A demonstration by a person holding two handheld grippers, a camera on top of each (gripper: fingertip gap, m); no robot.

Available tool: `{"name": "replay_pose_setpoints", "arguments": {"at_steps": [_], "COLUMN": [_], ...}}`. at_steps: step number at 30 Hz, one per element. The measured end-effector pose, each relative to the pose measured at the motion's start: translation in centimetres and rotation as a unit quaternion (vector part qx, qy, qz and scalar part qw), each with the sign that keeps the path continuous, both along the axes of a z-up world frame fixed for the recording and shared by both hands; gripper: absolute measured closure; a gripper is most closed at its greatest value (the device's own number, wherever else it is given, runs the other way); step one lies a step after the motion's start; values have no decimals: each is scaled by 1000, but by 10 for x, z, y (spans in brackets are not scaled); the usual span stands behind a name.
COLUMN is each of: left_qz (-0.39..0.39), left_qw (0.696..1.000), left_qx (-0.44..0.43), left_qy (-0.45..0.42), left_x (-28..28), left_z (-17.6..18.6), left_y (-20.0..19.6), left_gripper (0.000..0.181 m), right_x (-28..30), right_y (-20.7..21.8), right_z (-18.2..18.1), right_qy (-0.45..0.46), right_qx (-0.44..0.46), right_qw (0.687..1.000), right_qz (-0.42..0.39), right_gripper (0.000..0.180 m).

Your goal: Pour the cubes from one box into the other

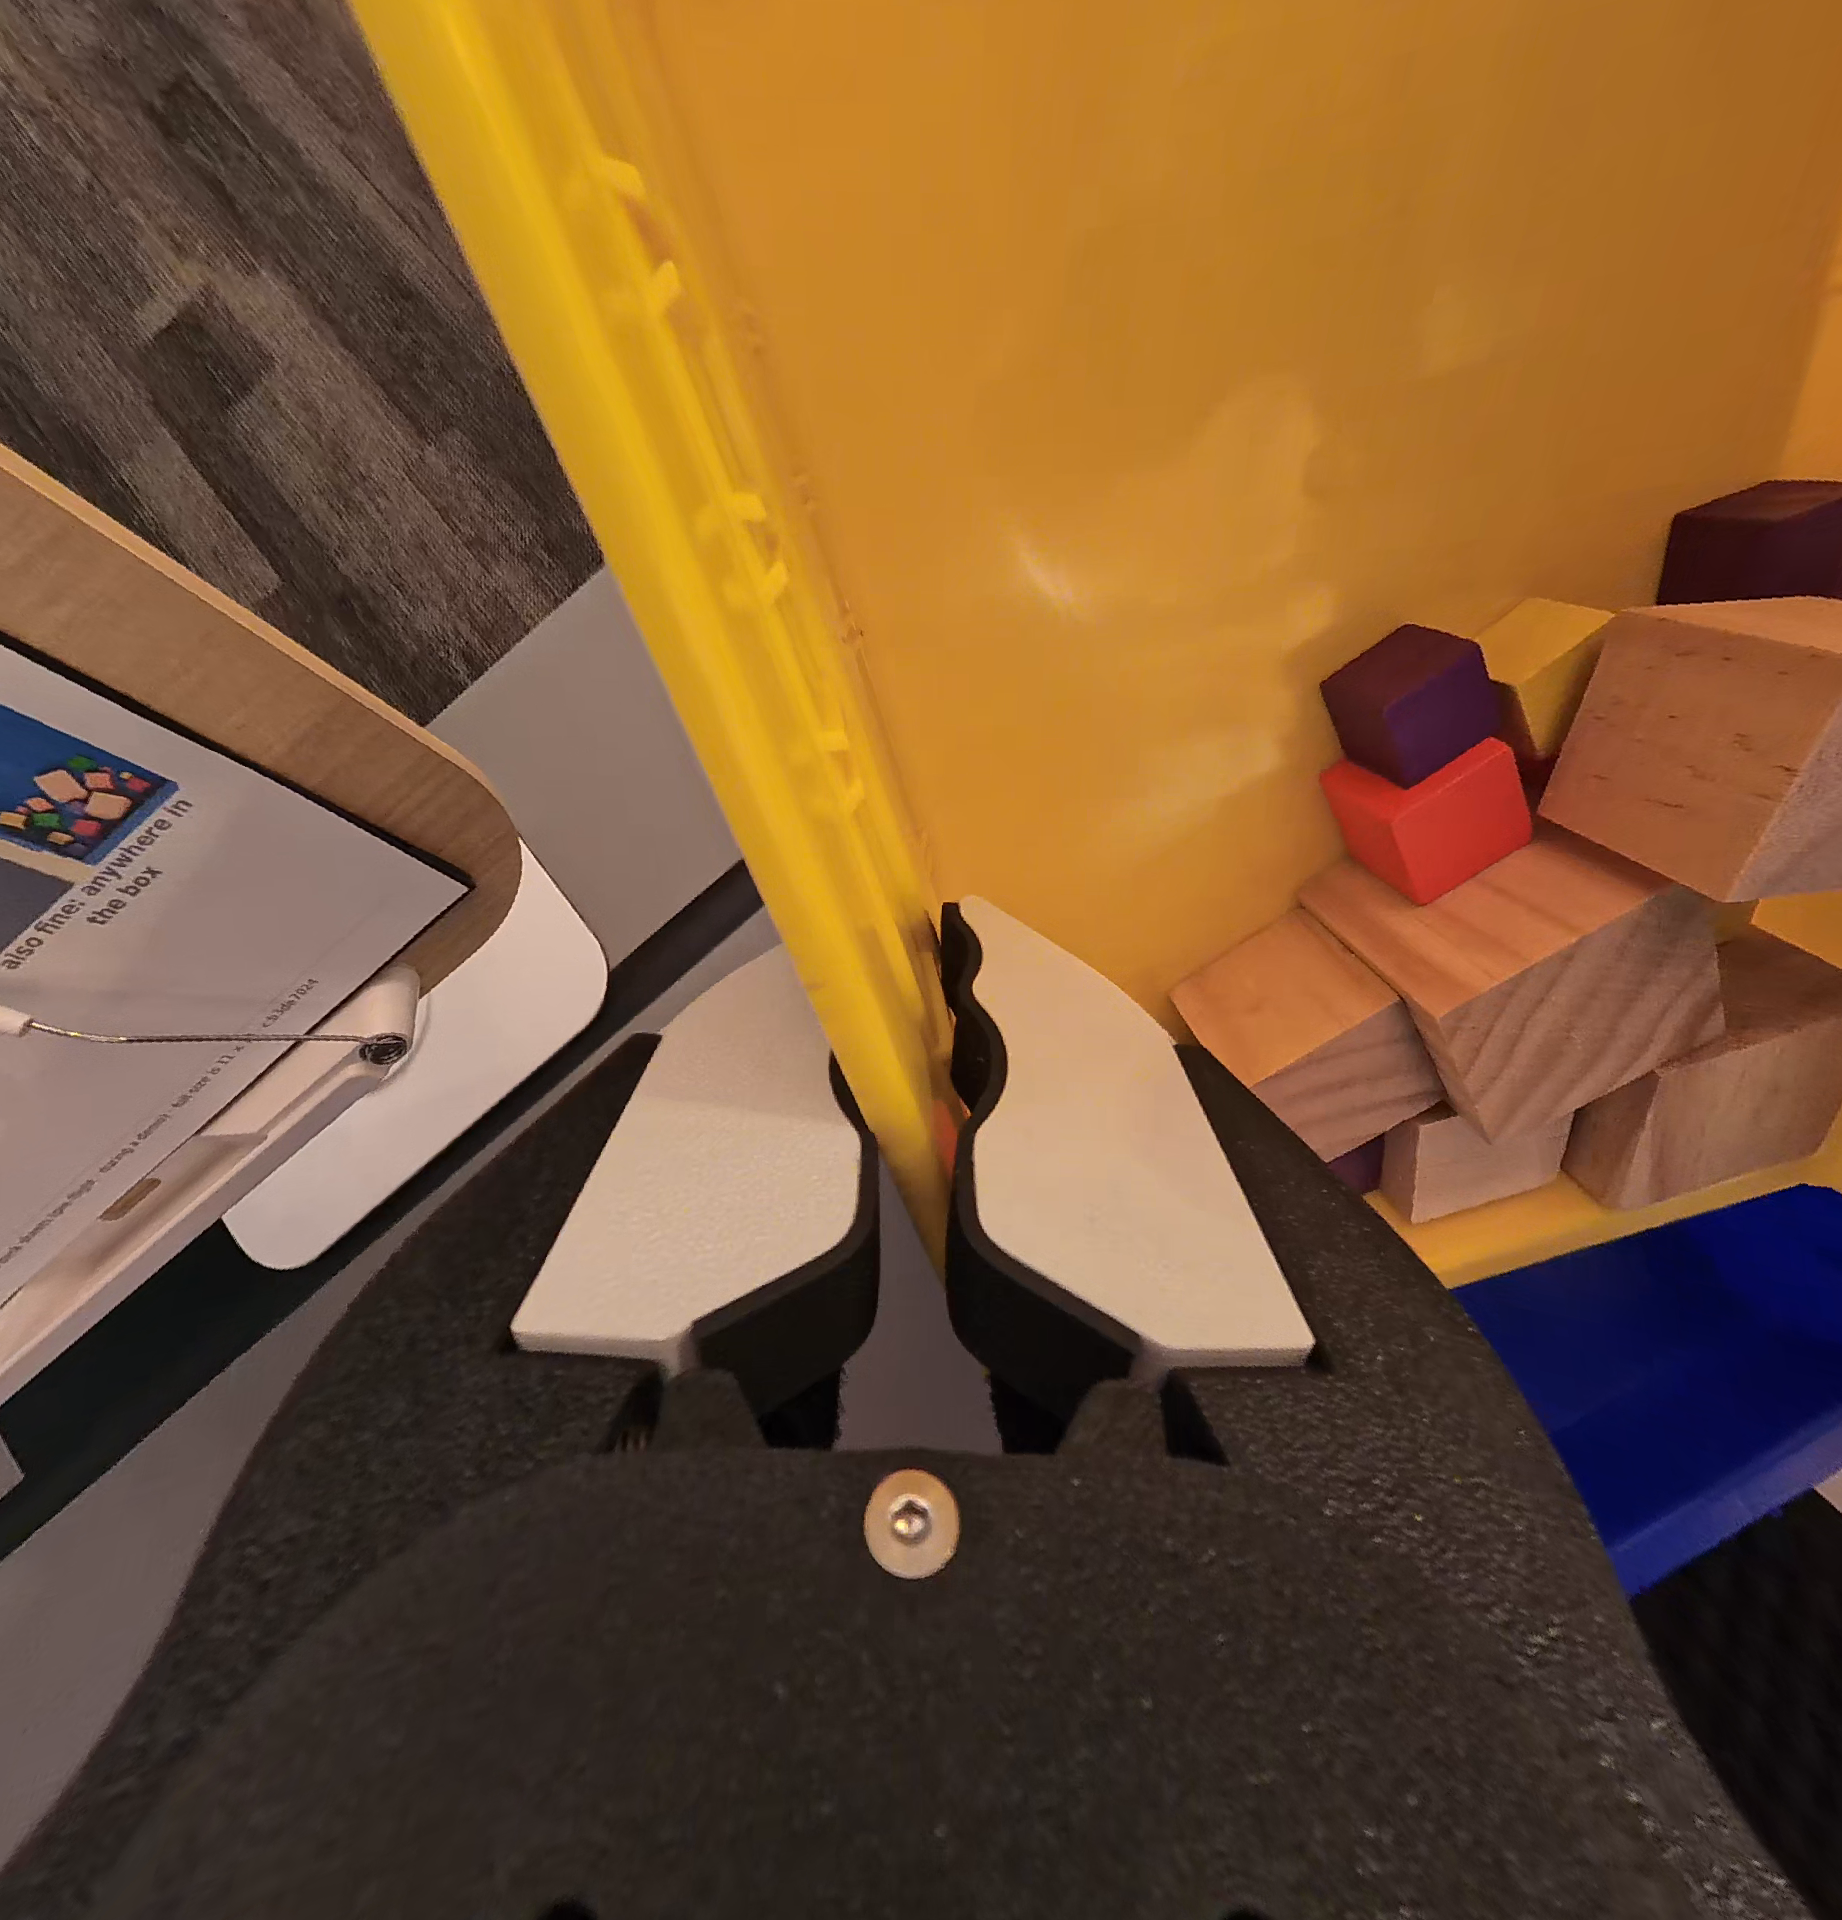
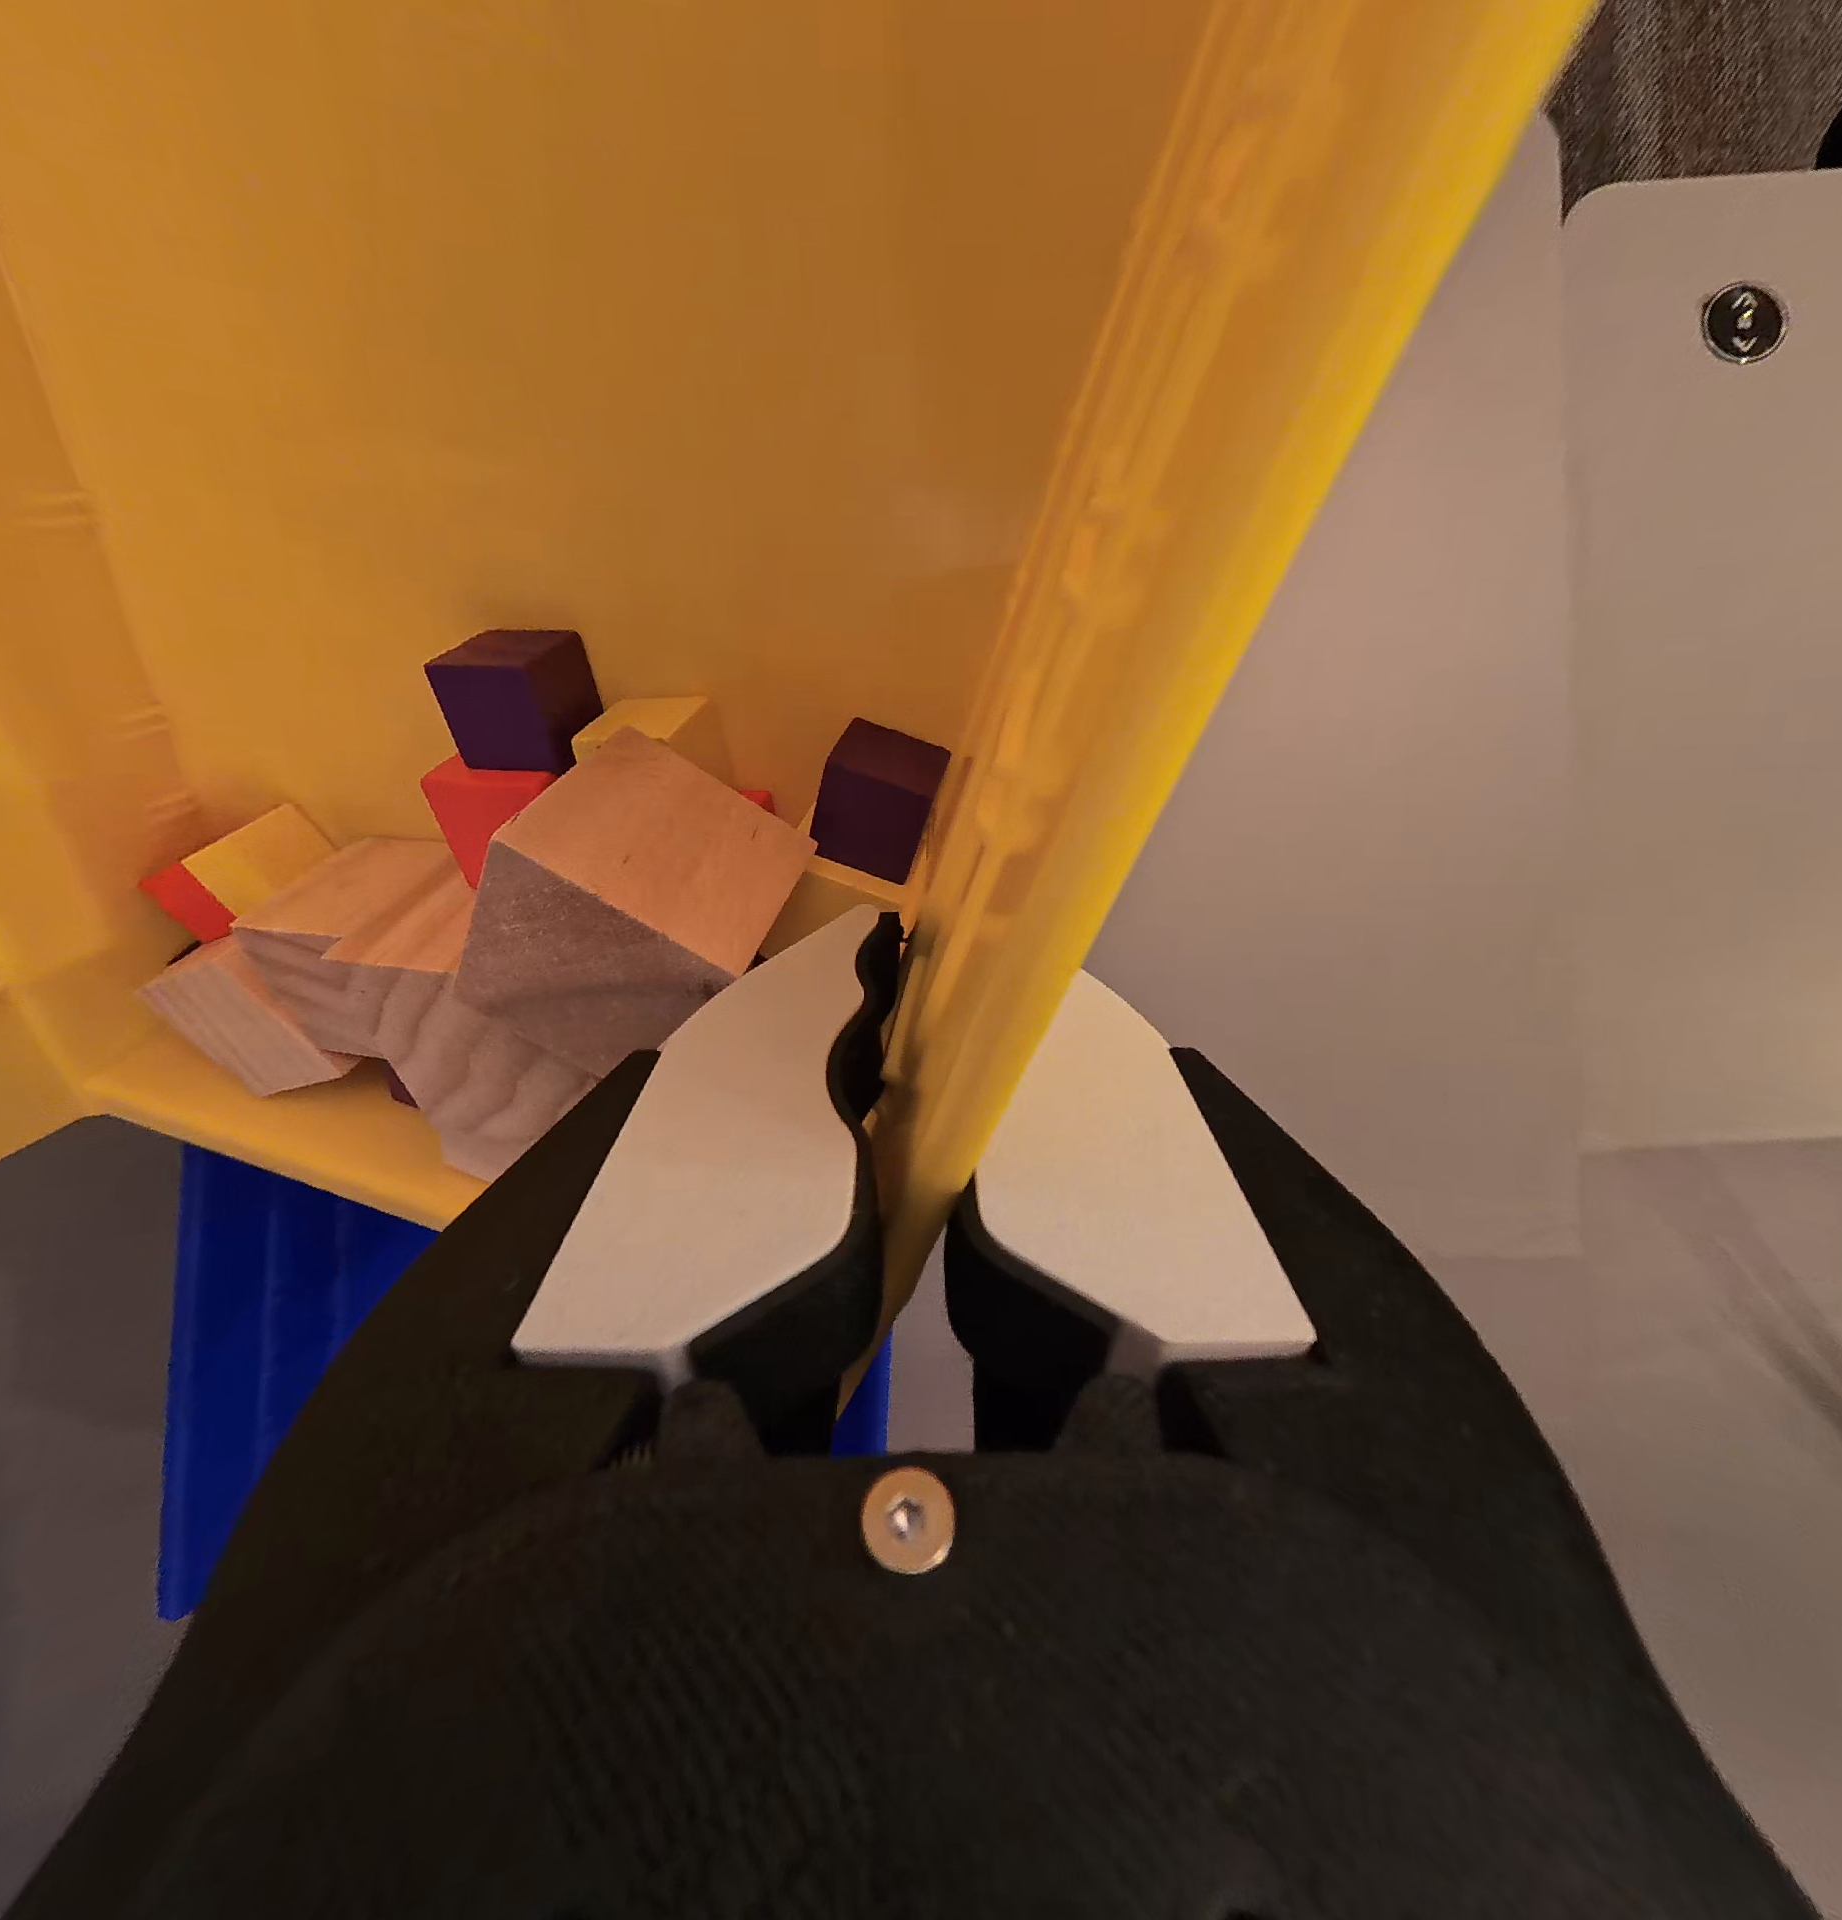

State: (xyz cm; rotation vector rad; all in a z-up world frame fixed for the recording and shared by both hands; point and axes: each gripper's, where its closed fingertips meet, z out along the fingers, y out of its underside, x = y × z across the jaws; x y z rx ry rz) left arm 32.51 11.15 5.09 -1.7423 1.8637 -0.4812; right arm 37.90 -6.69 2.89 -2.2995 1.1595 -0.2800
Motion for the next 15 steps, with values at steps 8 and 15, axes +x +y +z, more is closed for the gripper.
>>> {"name": "replay_pose_setpoints", "arguments": {"at_steps": [8,15], "left_qz": [-6,-20], "left_qw": [999,996], "left_qx": [2,16], "left_qy": [-32,-83], "left_x": [7,14], "left_z": [7,17], "left_y": [-2,-3], "left_gripper": [173,173], "right_x": [7,11], "right_y": [-1,-2], "right_z": [8,17], "right_qy": [-30,-76], "right_qx": [6,26], "right_qw": [1000,997], "right_qz": [-6,-16], "right_gripper": [173,173]}}
